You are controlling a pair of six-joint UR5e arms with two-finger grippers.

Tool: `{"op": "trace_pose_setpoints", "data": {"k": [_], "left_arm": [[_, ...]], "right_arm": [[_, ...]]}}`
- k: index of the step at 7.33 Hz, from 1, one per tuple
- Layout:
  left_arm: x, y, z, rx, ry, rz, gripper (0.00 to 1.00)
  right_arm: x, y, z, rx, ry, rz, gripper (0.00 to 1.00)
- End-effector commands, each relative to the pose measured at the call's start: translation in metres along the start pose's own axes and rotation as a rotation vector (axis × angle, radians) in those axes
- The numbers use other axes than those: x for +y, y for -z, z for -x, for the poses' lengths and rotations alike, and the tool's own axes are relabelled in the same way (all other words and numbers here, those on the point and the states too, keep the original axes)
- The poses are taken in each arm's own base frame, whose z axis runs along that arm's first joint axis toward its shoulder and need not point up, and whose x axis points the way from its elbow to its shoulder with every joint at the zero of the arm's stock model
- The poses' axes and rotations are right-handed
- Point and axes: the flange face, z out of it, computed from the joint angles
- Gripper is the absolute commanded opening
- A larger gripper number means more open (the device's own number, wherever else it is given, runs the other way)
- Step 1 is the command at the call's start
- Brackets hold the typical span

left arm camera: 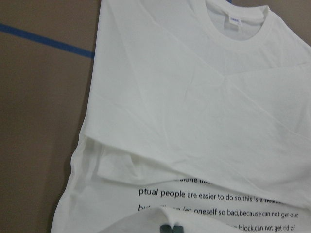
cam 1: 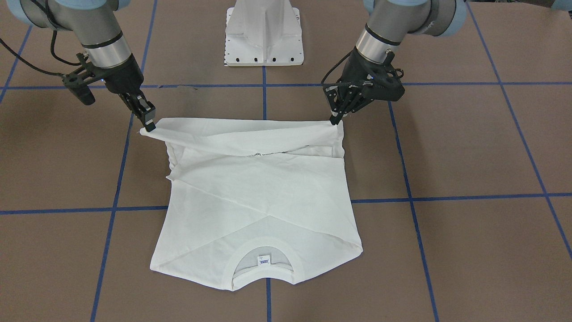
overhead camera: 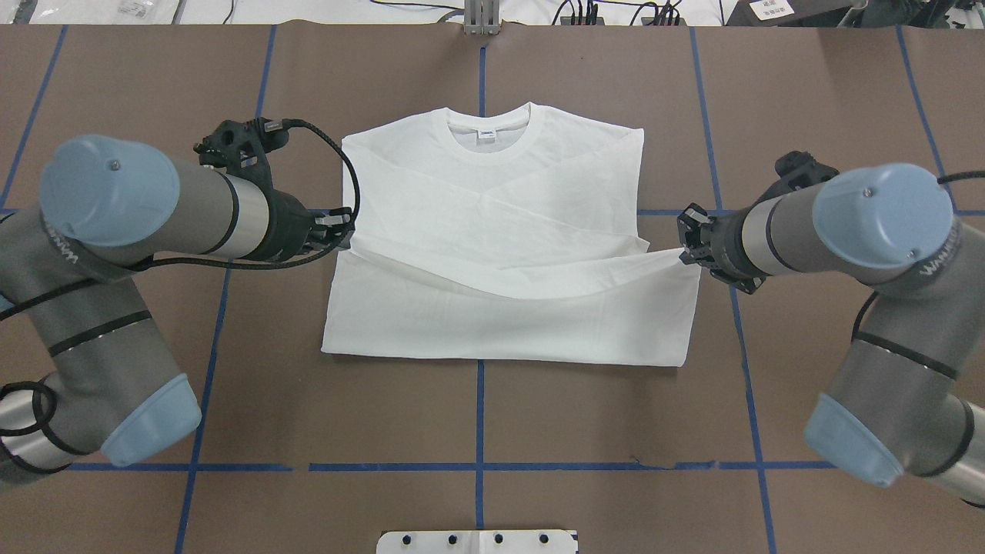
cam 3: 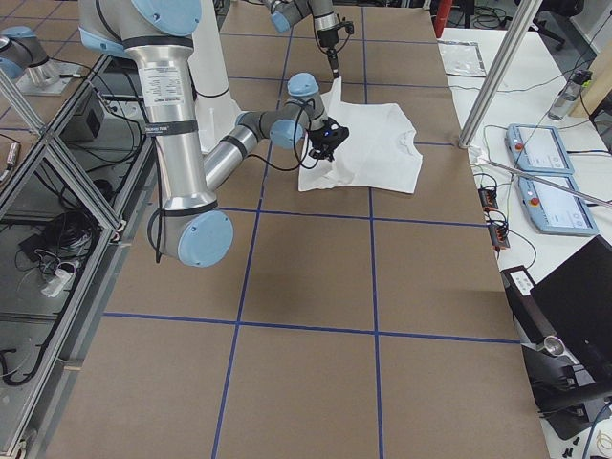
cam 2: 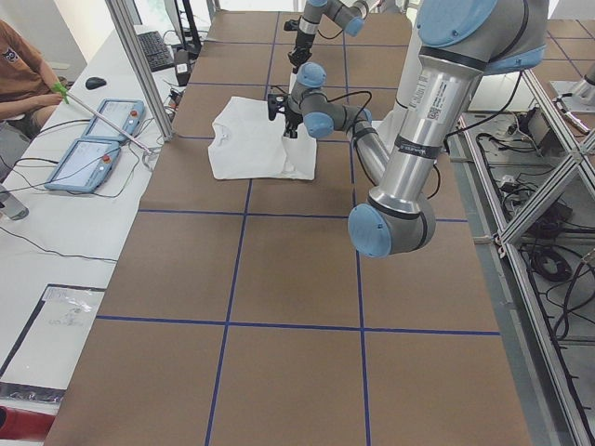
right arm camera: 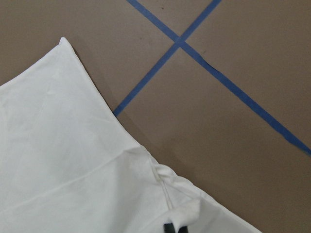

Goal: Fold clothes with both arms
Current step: 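Lift both hem corners and fold them toward the collar with both grippers, then release the folded hem and raise both grippers above the collar edge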

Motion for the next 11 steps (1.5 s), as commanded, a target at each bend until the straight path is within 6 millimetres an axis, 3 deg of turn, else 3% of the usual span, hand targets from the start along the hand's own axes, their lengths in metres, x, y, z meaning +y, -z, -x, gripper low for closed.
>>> {"op": "trace_pose_setpoints", "data": {"k": [1, 2, 3, 5, 6, 7, 9, 11], "left_arm": [[-0.049, -0.036, 0.029, 0.0, -0.016, -0.062, 0.0], [-0.068, -0.055, 0.035, 0.013, -0.012, -0.083, 0.0], [-0.087, -0.065, 0.03, 0.022, -0.007, -0.103, 0.0], [-0.131, -0.069, 0.043, 0.03, 0.012, -0.16, 0.0], [-0.143, -0.084, 0.037, 0.015, 0.017, -0.183, 0.0], [-0.153, -0.101, 0.032, 0.009, 0.021, -0.191, 0.0], [-0.157, -0.121, 0.046, 0.015, 0.017, -0.195, 0.0], [-0.159, -0.136, 0.056, 0.005, 0.015, -0.232, 0.0]], "right_arm": [[-0.049, -0.036, 0.061, 0.031, 0.017, -0.064, 0.0], [-0.065, -0.062, 0.101, 0.052, 0.013, -0.09, 0.0], [-0.087, -0.074, 0.128, 0.069, -0.007, -0.118, 0.0], [-0.116, -0.108, 0.176, 0.128, -0.005, -0.156, 0.0], [-0.122, -0.123, 0.19, 0.126, -0.008, -0.16, 0.0], [-0.129, -0.141, 0.185, 0.12, -0.009, -0.158, 0.0], [-0.124, -0.166, 0.178, 0.124, 0.005, -0.145, 0.0], [-0.122, -0.173, 0.175, 0.132, 0.006, -0.144, 0.0]]}}
